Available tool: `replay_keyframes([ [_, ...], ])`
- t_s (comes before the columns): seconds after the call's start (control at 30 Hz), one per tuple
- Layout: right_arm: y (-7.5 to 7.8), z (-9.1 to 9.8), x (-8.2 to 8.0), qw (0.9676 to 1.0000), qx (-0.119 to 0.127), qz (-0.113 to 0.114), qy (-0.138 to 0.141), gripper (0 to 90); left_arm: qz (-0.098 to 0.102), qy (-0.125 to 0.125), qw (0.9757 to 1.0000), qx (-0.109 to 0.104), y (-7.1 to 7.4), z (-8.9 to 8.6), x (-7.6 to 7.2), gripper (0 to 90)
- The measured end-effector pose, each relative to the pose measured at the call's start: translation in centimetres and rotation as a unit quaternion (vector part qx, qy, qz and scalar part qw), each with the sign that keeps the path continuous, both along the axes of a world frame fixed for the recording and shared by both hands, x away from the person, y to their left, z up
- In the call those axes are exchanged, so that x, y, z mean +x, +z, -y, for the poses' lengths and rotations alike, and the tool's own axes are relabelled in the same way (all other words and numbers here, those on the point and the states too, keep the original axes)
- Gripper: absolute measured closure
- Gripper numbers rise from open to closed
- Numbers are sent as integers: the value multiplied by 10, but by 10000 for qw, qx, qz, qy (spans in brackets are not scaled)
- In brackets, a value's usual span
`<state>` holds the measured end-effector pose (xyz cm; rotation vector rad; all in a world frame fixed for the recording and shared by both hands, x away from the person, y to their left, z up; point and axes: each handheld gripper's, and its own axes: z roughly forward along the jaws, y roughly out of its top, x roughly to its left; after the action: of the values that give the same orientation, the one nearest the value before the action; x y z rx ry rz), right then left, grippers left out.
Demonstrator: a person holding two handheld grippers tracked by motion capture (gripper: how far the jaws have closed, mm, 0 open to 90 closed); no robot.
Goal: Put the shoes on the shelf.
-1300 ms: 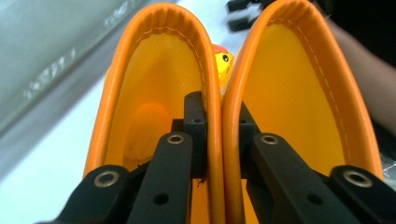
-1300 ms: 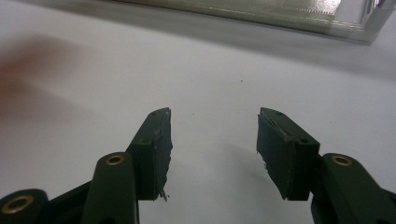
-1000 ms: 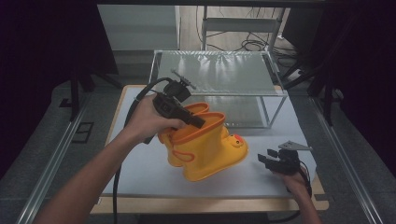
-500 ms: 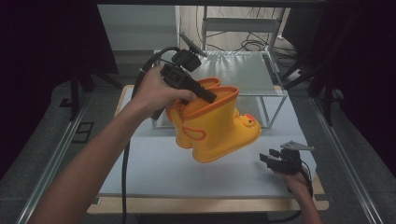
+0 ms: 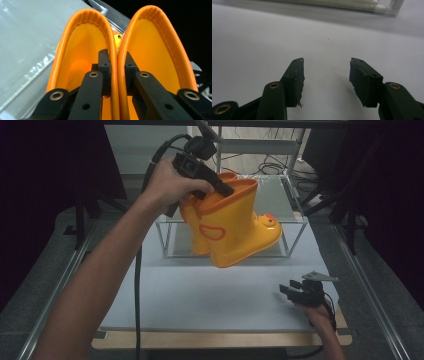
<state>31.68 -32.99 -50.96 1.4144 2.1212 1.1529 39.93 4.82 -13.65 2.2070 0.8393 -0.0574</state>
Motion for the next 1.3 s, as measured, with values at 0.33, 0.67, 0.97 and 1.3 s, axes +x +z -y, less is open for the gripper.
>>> replay_keyframes([
  [0.33, 2, 0, -1, 10000, 9, 38, 7, 455, -5, 470, 9989, 43, 3, 8, 55, 819],
  [0.67, 2, 1, 0, 10000, 32, 30, -15, 455, 10, 1367, 9903, 242, -7, 23, 112, 819],
  [0.97, 2, 0, -1, 10000, 13, 28, 11, 455, -43, 1814, 9832, 214, -19, 23, 147, 819],
  [1.3, 0, 1, -2, 10000, -22, -5, -11, 455, -95, 2227, 9739, 426, -42, 22, 171, 806],
])
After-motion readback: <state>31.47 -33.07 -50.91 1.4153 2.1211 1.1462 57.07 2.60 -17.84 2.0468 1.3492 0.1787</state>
